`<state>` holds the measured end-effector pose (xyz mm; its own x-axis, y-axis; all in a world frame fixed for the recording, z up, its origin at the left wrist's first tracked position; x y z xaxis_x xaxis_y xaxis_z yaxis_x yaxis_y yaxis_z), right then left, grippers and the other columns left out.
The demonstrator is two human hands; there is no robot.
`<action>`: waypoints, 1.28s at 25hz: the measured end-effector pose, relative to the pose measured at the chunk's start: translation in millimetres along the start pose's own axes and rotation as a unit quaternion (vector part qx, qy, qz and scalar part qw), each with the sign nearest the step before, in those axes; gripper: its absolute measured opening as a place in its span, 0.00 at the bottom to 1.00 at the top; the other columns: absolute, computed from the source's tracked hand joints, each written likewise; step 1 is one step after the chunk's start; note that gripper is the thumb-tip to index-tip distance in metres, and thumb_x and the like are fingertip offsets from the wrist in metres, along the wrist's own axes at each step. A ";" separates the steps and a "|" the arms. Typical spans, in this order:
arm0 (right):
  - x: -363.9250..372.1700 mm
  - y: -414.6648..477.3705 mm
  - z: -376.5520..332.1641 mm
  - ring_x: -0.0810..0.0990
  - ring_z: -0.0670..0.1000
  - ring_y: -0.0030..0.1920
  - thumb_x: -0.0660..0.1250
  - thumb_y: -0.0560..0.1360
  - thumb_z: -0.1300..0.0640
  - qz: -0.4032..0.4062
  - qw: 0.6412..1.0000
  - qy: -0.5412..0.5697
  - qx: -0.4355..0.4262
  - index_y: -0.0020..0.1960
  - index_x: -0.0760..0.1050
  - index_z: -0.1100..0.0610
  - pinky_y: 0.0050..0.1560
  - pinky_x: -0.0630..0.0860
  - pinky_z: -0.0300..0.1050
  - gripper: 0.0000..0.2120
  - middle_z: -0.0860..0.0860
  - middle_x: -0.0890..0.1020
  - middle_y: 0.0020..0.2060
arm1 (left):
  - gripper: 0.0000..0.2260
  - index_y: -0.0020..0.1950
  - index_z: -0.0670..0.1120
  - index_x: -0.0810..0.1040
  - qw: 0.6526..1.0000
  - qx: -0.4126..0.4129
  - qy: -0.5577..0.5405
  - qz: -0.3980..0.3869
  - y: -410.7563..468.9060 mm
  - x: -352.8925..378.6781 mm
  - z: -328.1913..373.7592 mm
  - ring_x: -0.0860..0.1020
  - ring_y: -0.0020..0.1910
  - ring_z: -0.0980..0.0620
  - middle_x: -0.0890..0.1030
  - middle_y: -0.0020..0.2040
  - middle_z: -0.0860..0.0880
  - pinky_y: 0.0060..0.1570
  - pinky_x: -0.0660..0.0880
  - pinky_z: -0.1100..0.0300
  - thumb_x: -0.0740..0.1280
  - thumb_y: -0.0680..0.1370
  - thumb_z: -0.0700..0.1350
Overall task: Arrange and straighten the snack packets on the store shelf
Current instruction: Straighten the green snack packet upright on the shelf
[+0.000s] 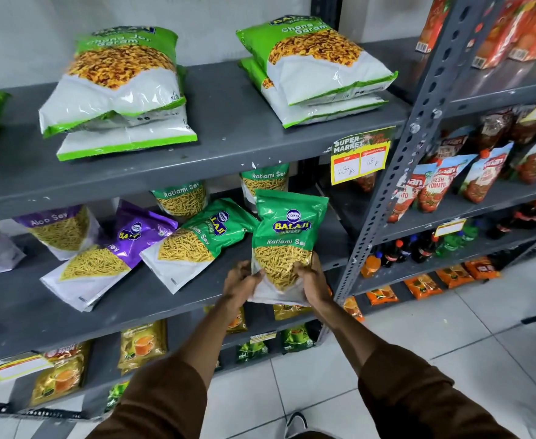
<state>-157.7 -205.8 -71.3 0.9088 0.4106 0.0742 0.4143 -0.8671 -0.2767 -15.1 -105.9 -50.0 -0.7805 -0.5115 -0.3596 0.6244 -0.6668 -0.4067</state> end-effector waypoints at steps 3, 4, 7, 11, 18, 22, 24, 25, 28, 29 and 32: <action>3.3 -49.2 -13.2 0.83 0.45 0.52 0.60 0.79 0.69 -0.013 0.999 0.012 -0.038 0.65 0.68 0.51 0.41 0.79 0.30 0.19 0.51 0.81 0.54 | 0.12 0.59 0.41 0.78 0.998 0.052 -0.005 -0.040 -38.7 -10.8 -1.5 0.81 0.40 0.46 0.83 0.50 0.43 0.35 0.77 0.63 0.69 0.76 0.37; 5.0 -70.7 -19.1 0.84 0.41 0.50 0.61 0.80 0.66 -0.016 0.998 0.024 -0.054 0.66 0.68 0.52 0.42 0.79 0.31 0.18 0.51 0.81 0.55 | 0.10 0.57 0.44 0.79 0.995 0.082 -0.015 -0.047 -55.7 -17.7 -3.5 0.80 0.38 0.49 0.83 0.48 0.45 0.32 0.76 0.67 0.68 0.76 0.37; 8.9 -134.3 -34.9 0.84 0.42 0.54 0.63 0.78 0.55 -0.024 0.994 0.042 -0.100 0.69 0.68 0.51 0.47 0.81 0.36 0.20 0.50 0.83 0.56 | 0.14 0.53 0.61 0.78 0.985 0.167 -0.024 -0.044 -110.5 -47.3 -9.3 0.84 0.44 0.52 0.86 0.50 0.50 0.37 0.80 0.62 0.72 0.74 0.42; 19.9 -208.0 -55.8 0.80 0.50 0.63 0.65 0.74 0.47 -0.023 0.985 0.045 -0.164 0.70 0.67 0.43 0.59 0.79 0.46 0.25 0.51 0.80 0.63 | 0.17 0.58 0.62 0.77 0.958 0.284 -0.028 -0.003 -178.6 -87.3 -4.8 0.83 0.54 0.54 0.84 0.56 0.54 0.53 0.80 0.55 0.71 0.70 0.53; 35.0 -242.6 -85.4 0.80 0.48 0.63 0.67 0.73 0.47 -0.035 0.975 0.043 -0.214 0.69 0.67 0.45 0.57 0.78 0.38 0.25 0.47 0.82 0.61 | 0.19 0.64 0.59 0.75 0.921 0.386 -0.037 0.022 -206.3 -111.3 2.7 0.81 0.57 0.46 0.82 0.58 0.49 0.53 0.79 0.44 0.70 0.73 0.53; 31.1 -216.0 -69.3 0.79 0.51 0.64 0.65 0.73 0.47 -0.039 0.981 0.030 -0.188 0.71 0.66 0.48 0.61 0.78 0.47 0.27 0.48 0.81 0.63 | 0.19 0.62 0.58 0.75 0.934 0.356 -0.027 0.020 -183.1 -104.0 -4.0 0.82 0.53 0.51 0.83 0.55 0.51 0.50 0.80 0.51 0.71 0.71 0.53; 22.9 -193.8 -57.1 0.79 0.50 0.64 0.65 0.74 0.48 -0.042 0.984 -0.003 -0.171 0.71 0.66 0.49 0.63 0.77 0.50 0.27 0.47 0.81 0.62 | 0.21 0.60 0.55 0.76 0.956 0.291 -0.019 0.018 -160.2 -92.4 -12.5 0.83 0.51 0.51 0.84 0.53 0.51 0.48 0.82 0.53 0.74 0.69 0.50; 18.1 -180.7 -49.4 0.80 0.48 0.63 0.65 0.74 0.49 -0.045 0.985 -0.035 -0.164 0.71 0.65 0.50 0.63 0.77 0.51 0.26 0.46 0.82 0.62 | 0.21 0.58 0.55 0.75 0.969 0.247 -0.030 0.010 -147.2 -84.4 -17.4 0.84 0.50 0.50 0.84 0.52 0.51 0.48 0.82 0.53 0.76 0.67 0.45; 6.5 -134.5 -29.9 0.81 0.47 0.61 0.67 0.74 0.52 -0.031 0.975 -0.160 -0.149 0.72 0.65 0.51 0.63 0.78 0.57 0.28 0.47 0.83 0.59 | 0.26 0.52 0.57 0.71 0.990 0.126 -0.065 -0.009 -100.2 -58.1 -28.6 0.83 0.50 0.46 0.83 0.48 0.49 0.50 0.82 0.47 0.76 0.65 0.33; 4.0 -117.4 -26.2 0.81 0.48 0.62 0.68 0.73 0.52 -0.022 0.973 -0.183 -0.142 0.73 0.65 0.51 0.63 0.77 0.59 0.30 0.49 0.83 0.60 | 0.26 0.52 0.56 0.69 0.991 0.120 -0.055 -0.001 -85.9 -49.8 -26.4 0.82 0.50 0.44 0.81 0.48 0.48 0.51 0.81 0.44 0.75 0.65 0.33; 1.1 -64.8 -32.6 0.80 0.45 0.61 0.69 0.72 0.59 0.010 0.971 -0.199 -0.135 0.73 0.65 0.51 0.62 0.78 0.57 0.30 0.47 0.81 0.60 | 0.25 0.54 0.53 0.63 0.989 0.143 -0.013 0.025 -48.6 -23.3 1.7 0.80 0.50 0.47 0.80 0.50 0.47 0.45 0.77 0.57 0.72 0.68 0.32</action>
<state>-182.0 -158.4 -22.0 0.8479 0.4228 -0.3200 0.4434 -0.8963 -0.0095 -27.3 -62.5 -20.5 -0.7511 -0.5596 -0.3504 0.6311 -0.7643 -0.1322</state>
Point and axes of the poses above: each hand's wrist, its own y-axis towards the middle knuckle, its own x-axis out of the palm, z = x × y, the point moved 2 cm from there along y, towards the middle knuckle
